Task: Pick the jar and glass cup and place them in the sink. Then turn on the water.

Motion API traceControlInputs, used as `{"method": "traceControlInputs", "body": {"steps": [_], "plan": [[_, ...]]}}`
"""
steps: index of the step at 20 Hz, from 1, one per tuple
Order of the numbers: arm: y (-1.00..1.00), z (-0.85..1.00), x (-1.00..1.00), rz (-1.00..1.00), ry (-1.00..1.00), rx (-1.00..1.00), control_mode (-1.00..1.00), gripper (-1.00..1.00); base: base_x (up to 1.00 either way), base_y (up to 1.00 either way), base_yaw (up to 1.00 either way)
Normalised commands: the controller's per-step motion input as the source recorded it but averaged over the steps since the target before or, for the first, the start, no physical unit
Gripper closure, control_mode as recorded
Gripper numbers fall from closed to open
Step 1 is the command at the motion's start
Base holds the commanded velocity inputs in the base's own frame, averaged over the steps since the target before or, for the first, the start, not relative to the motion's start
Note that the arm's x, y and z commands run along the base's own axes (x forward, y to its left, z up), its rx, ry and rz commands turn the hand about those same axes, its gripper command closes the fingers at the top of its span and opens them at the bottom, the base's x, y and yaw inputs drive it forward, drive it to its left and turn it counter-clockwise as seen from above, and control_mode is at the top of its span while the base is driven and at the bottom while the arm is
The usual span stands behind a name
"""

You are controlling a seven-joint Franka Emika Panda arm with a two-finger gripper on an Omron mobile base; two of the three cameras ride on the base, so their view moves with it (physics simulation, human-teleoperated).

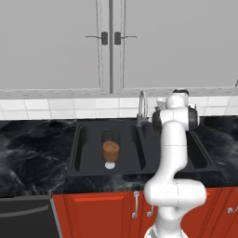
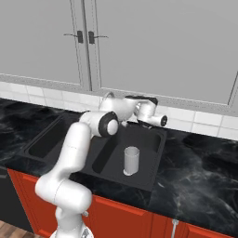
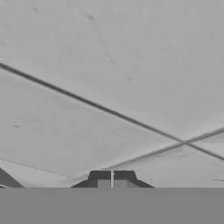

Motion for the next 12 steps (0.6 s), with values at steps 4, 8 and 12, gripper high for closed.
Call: {"method": "traceControlInputs", "body": {"steps": [4, 8, 12], "plan": [[-0.34, -1.0, -0.36, -0.03, 0.19, 0.02, -1.0, 1.0, 0.0, 0.0, 0.0], [-0.07, -0.96, -0.57, 0.0, 0.06, 0.0, -1.0, 1.0, 0.0, 0.0, 0.0], [0.0, -0.66, -0.71, 0.0, 0.03, 0.0, -1.0, 1.0, 0.0, 0.0, 0.0]]}}
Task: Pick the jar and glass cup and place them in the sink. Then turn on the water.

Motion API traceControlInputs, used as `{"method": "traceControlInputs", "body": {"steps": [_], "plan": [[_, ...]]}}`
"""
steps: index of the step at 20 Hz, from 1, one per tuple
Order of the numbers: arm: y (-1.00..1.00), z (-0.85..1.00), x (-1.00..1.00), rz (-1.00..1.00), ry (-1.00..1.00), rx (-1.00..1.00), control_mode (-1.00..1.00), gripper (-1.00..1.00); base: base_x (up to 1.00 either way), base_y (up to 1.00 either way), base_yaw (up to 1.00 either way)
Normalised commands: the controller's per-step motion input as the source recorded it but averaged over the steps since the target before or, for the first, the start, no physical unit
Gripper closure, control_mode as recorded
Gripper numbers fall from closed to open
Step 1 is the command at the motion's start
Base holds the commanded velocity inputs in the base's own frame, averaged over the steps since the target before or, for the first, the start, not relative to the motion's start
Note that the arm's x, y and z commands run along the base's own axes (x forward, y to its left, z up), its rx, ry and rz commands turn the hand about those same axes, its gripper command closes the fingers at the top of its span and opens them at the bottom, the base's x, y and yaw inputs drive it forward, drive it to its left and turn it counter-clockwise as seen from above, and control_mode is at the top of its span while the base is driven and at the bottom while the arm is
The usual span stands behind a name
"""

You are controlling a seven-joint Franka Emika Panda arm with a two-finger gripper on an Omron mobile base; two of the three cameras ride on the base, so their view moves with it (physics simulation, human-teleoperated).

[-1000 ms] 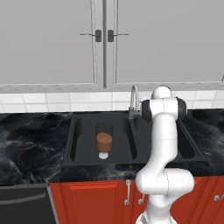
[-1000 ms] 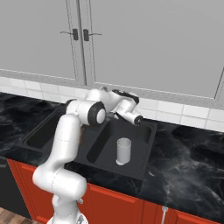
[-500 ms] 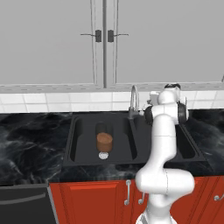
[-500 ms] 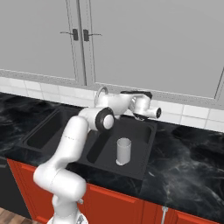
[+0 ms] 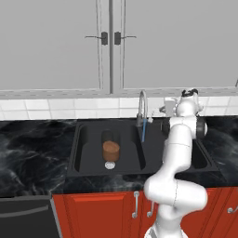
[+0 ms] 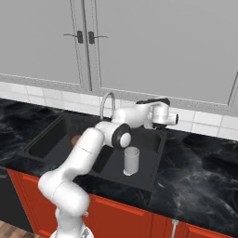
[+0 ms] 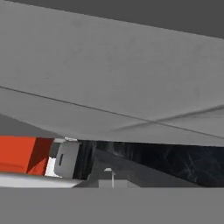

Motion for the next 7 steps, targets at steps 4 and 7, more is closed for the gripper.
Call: {"method": "traceControlInputs", "body": {"steps": [4, 7], "plan": [[0.0, -0.2, -0.46, -0.04, 0.0, 0.11, -1.0, 1.0, 0.0, 0.0, 0.0], [0.26, 0.09, -1.0, -0.08, -0.28, 0.0, -1.0, 1.0, 0.0, 0.0, 0.0]]}}
